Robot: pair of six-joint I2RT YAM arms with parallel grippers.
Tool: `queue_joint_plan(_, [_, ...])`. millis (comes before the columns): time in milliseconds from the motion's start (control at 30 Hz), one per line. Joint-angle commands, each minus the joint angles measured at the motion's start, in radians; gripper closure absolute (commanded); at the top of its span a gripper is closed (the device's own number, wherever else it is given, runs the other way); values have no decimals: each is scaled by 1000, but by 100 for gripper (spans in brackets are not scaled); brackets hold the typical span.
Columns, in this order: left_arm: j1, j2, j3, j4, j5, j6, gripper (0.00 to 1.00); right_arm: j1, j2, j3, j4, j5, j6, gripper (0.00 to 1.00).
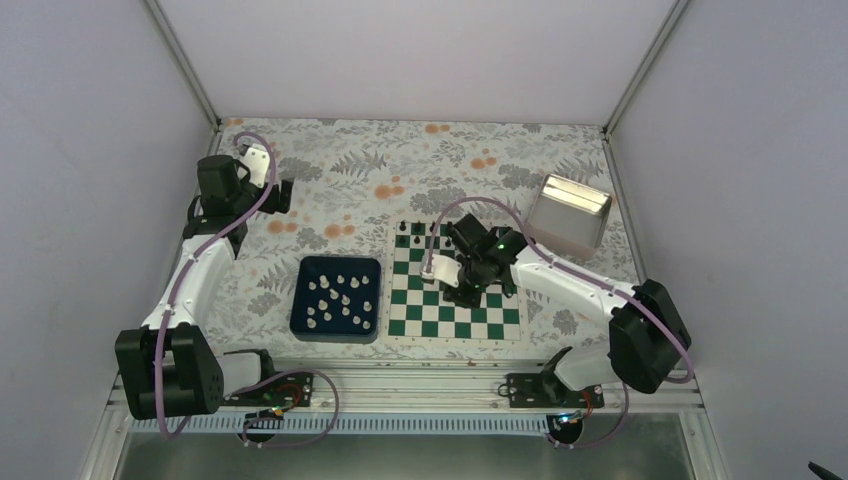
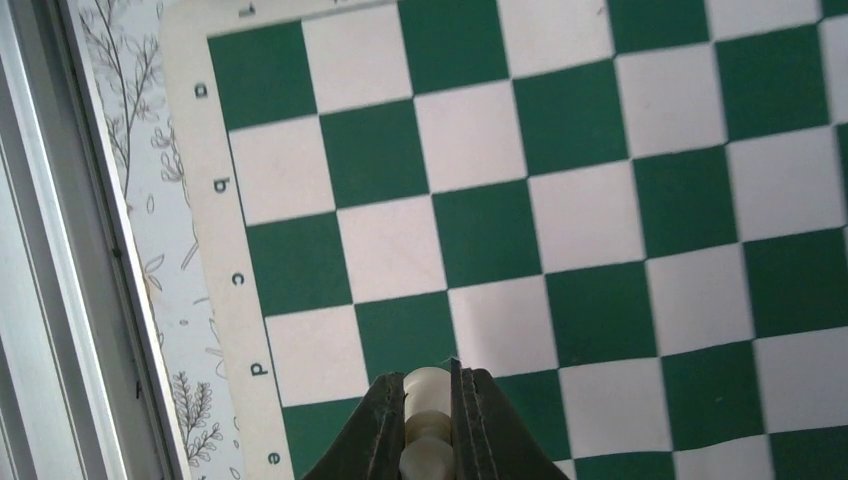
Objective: Set up the chess pieces on the board
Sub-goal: Place the chess piece on the chessboard.
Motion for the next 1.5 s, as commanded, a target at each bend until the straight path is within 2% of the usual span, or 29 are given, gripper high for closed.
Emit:
queue_joint_plan(0, [7, -5, -10, 25, -26, 15, 0, -3, -47, -74, 83, -15, 14, 96])
queue_joint_plan(333, [7, -8, -15, 18, -39, 20, 0, 38, -34, -109, 55, -83, 20, 96])
queue_joint_plan(1000, [6, 12, -16, 26, -58, 28, 0, 136, 24, -170, 122, -54, 10, 96])
queue_joint_plan(1467, [7, 20, -19, 29, -57, 29, 0, 145, 41, -205, 175, -8, 14, 96])
